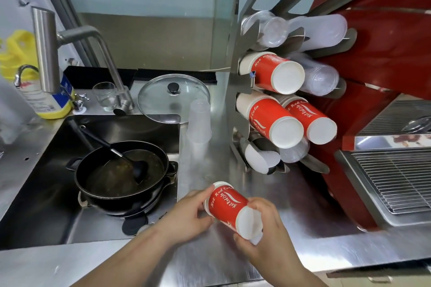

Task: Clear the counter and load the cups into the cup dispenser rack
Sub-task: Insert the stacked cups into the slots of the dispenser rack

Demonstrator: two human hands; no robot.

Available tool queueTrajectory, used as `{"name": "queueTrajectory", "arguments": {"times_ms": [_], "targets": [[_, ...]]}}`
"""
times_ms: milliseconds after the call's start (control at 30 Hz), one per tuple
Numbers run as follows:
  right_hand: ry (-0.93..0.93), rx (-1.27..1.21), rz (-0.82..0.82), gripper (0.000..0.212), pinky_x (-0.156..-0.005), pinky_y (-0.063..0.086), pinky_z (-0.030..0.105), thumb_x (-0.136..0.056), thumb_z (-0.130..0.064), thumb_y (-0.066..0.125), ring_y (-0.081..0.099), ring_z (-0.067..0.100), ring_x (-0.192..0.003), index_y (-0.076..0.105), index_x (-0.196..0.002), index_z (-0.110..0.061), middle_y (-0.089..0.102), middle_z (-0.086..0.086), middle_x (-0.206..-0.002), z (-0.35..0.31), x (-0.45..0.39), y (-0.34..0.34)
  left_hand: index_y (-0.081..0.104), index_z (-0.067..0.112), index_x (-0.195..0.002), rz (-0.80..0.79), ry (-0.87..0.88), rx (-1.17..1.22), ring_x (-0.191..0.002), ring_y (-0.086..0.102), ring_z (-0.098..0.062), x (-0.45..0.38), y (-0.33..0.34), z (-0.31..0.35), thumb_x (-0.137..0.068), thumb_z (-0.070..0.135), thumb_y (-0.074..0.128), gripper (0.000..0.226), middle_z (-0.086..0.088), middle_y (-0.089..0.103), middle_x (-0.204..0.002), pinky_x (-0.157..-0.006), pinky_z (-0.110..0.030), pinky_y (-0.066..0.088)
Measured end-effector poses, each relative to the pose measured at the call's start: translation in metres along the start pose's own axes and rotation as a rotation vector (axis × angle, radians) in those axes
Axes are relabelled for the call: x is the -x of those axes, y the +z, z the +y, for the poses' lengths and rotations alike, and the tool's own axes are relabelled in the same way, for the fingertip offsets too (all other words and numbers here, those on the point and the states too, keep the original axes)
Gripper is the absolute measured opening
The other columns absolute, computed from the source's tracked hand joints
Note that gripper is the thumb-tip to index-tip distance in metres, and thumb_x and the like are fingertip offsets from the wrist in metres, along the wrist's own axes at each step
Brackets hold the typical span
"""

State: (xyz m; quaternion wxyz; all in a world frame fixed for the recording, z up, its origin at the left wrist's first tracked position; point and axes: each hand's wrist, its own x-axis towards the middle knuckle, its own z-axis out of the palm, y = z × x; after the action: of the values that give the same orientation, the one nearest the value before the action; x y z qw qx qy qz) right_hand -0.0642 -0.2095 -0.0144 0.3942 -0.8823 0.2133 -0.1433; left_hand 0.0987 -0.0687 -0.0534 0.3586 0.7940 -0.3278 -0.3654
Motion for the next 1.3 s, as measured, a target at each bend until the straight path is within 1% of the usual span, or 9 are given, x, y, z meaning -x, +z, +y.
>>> {"name": "queueTrajectory", "arguments": {"times_ms": [100, 167, 333, 567, 700, 800, 933, 1067, 1300], "targets": [[0.002, -0.004, -0.031, 0.061, -0.085, 0.035, -0.001, -0.063, -0.033, 0.075, 0.042, -0.013, -0.114, 0.037, -0.107, -0.051, 0.044, -0.022, -0.122, 0.004, 0.002, -0.005, 0.029, 0.04, -0.146, 0.008, 0.015, -0.041, -0.11, 0.059, 0.001, 0.002, -0.001, 0.005, -0.083, 0.019, 0.066, 0.077, 0.008, 0.042, -0.125, -0.094, -0.002, 0.036], [0.016, -0.021, -0.04, 0.061, -0.081, 0.036, -0.001, -0.065, -0.024, 0.079, 0.043, -0.014, -0.111, 0.04, -0.106, -0.047, 0.046, -0.022, -0.119, 0.003, 0.002, -0.009, 0.032, 0.043, -0.145, 0.027, 0.024, -0.075, -0.116, 0.056, -0.002, 0.003, -0.002, 0.003, -0.079, 0.027, 0.067, 0.075, 0.007, 0.045, -0.127, -0.101, -0.012, 0.039], [0.022, -0.077, -0.024, 0.059, -0.085, 0.045, 0.016, -0.067, -0.029, 0.079, 0.049, -0.005, -0.108, 0.041, -0.105, -0.052, 0.049, -0.026, -0.112, -0.006, -0.002, -0.02, 0.039, 0.04, -0.143, 0.075, 0.041, -0.173, -0.126, 0.044, -0.002, 0.012, -0.013, 0.006, -0.068, 0.051, 0.063, 0.079, 0.012, 0.05, -0.131, -0.109, -0.03, 0.039], [-0.13, -0.137, 0.072, 0.066, -0.093, 0.048, 0.028, -0.06, -0.046, 0.072, 0.048, -0.003, -0.116, 0.043, -0.119, -0.053, 0.046, -0.03, -0.119, -0.049, -0.019, -0.055, 0.042, 0.035, -0.143, 0.217, 0.177, -0.237, -0.119, 0.046, 0.002, 0.036, -0.042, 0.05, -0.077, 0.044, 0.071, 0.073, 0.013, 0.049, -0.129, -0.098, -0.008, 0.036], [-0.253, -0.169, 0.185, 0.07, -0.096, 0.049, 0.037, -0.059, -0.047, 0.072, 0.049, 0.003, -0.12, 0.04, -0.12, -0.06, 0.046, -0.033, -0.122, -0.077, -0.031, -0.082, 0.038, 0.036, -0.145, 0.306, 0.287, -0.27, -0.123, 0.044, 0.002, 0.042, -0.064, 0.089, -0.079, 0.041, 0.074, 0.075, 0.014, 0.045, -0.134, -0.106, -0.019, 0.039], [-0.302, -0.223, 0.249, 0.071, -0.095, 0.049, 0.043, -0.059, -0.045, 0.074, 0.052, 0.012, -0.121, 0.044, -0.123, -0.049, 0.05, -0.026, -0.125, -0.088, -0.037, -0.101, 0.038, 0.038, -0.143, 0.336, 0.365, -0.322, -0.122, 0.043, 0.001, 0.042, -0.076, 0.119, -0.073, 0.046, 0.076, 0.08, 0.016, 0.046, -0.131, -0.107, -0.026, 0.039], [-0.405, -0.208, 0.351, 0.071, -0.093, 0.051, 0.029, -0.059, -0.042, 0.073, 0.053, 0.014, -0.12, 0.042, -0.122, -0.052, 0.051, -0.025, -0.124, -0.102, -0.039, -0.131, 0.041, 0.042, -0.137, 0.366, 0.475, -0.371, -0.114, 0.046, 0.004, 0.036, -0.083, 0.158, -0.068, 0.053, 0.072, 0.077, 0.021, 0.048, -0.122, -0.102, -0.026, 0.042], [-0.456, -0.18, 0.457, 0.073, -0.093, 0.049, 0.049, -0.061, -0.039, 0.077, 0.056, 0.02, -0.119, 0.043, -0.125, -0.047, 0.054, -0.014, -0.127, -0.102, -0.035, -0.155, 0.038, 0.043, -0.138, 0.365, 0.561, -0.379, -0.118, 0.043, 0.005, 0.026, -0.079, 0.186, -0.068, 0.056, 0.072, 0.079, 0.021, 0.047, -0.127, -0.102, -0.024, 0.04], [-0.524, 0.005, 0.522, 0.067, -0.093, 0.039, 0.009, -0.061, -0.039, 0.074, 0.05, 0.0, -0.117, 0.05, -0.122, -0.023, 0.053, -0.005, -0.123, -0.094, -0.026, -0.174, 0.039, 0.04, -0.137, 0.346, 0.646, -0.355, -0.121, 0.038, 0.01, 0.006, -0.057, 0.203, -0.071, 0.041, 0.078, 0.076, 0.018, 0.046, -0.129, -0.096, -0.001, 0.026]]}}
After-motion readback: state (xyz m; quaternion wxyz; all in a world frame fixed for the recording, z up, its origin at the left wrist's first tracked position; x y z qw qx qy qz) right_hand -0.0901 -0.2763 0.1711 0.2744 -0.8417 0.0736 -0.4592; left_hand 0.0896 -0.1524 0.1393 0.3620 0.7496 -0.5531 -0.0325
